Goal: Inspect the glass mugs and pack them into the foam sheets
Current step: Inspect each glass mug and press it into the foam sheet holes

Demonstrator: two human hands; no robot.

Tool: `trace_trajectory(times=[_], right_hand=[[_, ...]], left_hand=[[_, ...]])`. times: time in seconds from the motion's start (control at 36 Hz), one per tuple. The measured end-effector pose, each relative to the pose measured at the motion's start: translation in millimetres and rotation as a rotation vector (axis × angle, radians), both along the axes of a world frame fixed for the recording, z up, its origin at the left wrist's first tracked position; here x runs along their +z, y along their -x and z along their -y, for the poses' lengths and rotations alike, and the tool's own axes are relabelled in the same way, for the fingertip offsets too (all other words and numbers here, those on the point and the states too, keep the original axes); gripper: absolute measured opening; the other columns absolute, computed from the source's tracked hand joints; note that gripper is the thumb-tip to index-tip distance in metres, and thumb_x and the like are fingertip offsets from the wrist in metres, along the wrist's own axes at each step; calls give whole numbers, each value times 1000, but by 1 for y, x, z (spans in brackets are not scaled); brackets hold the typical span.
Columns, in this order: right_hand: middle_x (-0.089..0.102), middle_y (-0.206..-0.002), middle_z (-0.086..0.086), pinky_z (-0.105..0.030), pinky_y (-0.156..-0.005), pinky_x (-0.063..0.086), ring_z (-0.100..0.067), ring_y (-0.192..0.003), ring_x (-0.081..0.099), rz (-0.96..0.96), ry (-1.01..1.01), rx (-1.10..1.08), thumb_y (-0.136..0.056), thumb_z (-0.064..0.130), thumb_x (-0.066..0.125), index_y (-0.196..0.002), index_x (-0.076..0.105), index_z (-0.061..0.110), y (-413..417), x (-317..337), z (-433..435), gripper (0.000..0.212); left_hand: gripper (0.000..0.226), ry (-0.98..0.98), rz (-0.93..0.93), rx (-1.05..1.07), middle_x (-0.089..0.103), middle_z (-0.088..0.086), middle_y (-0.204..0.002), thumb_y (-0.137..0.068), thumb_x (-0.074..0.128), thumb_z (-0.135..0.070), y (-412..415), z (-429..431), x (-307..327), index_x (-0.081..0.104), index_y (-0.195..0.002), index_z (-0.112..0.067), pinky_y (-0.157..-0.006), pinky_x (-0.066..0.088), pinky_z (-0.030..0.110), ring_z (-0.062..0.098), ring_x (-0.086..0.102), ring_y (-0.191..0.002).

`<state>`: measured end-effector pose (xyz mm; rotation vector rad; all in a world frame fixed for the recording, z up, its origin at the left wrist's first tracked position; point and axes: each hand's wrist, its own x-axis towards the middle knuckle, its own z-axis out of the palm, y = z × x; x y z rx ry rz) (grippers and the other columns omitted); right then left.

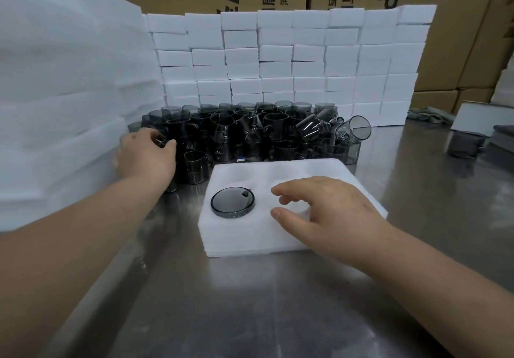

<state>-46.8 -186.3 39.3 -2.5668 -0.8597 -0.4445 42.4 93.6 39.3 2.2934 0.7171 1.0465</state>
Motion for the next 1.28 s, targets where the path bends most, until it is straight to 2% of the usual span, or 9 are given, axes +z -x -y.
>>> trace_trajectory(times=[0.19,0.33,0.47,0.56,0.67,0.89,1.03,1.17,1.28], right_hand=[[60,-106,23,-14,-70,24,5,-105,38,39,-59,-32,-74,58,31,-122,54,38,-2,-2,0,57],[58,-103,24,-17,-73,29,4,-100,48,54,-111,-68,-76,58,33,-126,49,39,1,-1,-2,56],[51,-98,27,-2,-66,32,5,-82,48,56,-249,-75,-75,59,35,-128,42,41,3,3,1,56],[49,-102,29,-14,-70,37,9,-89,46,26,-336,-64,-73,60,37,-130,37,38,5,3,1,61],[44,-106,32,-15,-71,35,9,-90,46,10,-381,-41,-70,64,38,-141,19,35,4,0,0,79],[49,-111,30,-23,-84,38,16,-99,44,-37,-380,10,-67,70,40,-141,17,41,4,-4,-1,83],[46,-96,42,-12,-80,37,19,-99,43,-24,-412,32,-70,64,46,-139,17,45,5,-4,1,77],[52,-107,35,-21,-87,42,11,-98,50,-58,-452,74,-69,68,43,-140,16,46,8,-2,2,79],[50,-103,38,-13,-83,40,17,-102,46,-71,-468,96,-67,70,43,-135,14,52,9,-2,1,76]], left_hand=[[59,221,445,-339,47,-13,-115,-77,66,-38,37,44,27,39,-127,-25,-80,39,16,-4,49,-89],[54,384,485,-680,60,-10,-108,-77,70,-30,69,95,31,34,-118,-30,-73,48,13,-2,59,-93],[64,492,408,-933,64,-10,-108,-66,66,-34,91,121,25,35,-121,-26,-66,45,7,-5,63,-88],[69,512,352,-1025,57,-9,-122,-65,69,-33,97,123,23,35,-124,-27,-73,46,10,-4,62,-95],[81,530,334,-1075,48,-9,-126,-52,77,-33,105,124,16,35,-121,-28,-65,48,11,-8,61,-89],[81,619,342,-1110,62,-1,-106,-54,83,-25,104,117,14,37,-120,-17,-67,48,11,2,66,-87],[51,602,371,-1110,71,-9,-95,-67,65,-23,103,110,14,42,-112,-24,-72,50,19,8,67,-90],[44,601,360,-1149,71,-11,-84,-69,56,-23,104,110,13,43,-111,-26,-68,48,26,10,67,-78],[53,596,360,-1166,71,-10,-86,-66,62,-25,106,111,12,42,-115,-25,-68,48,25,10,67,-78]])
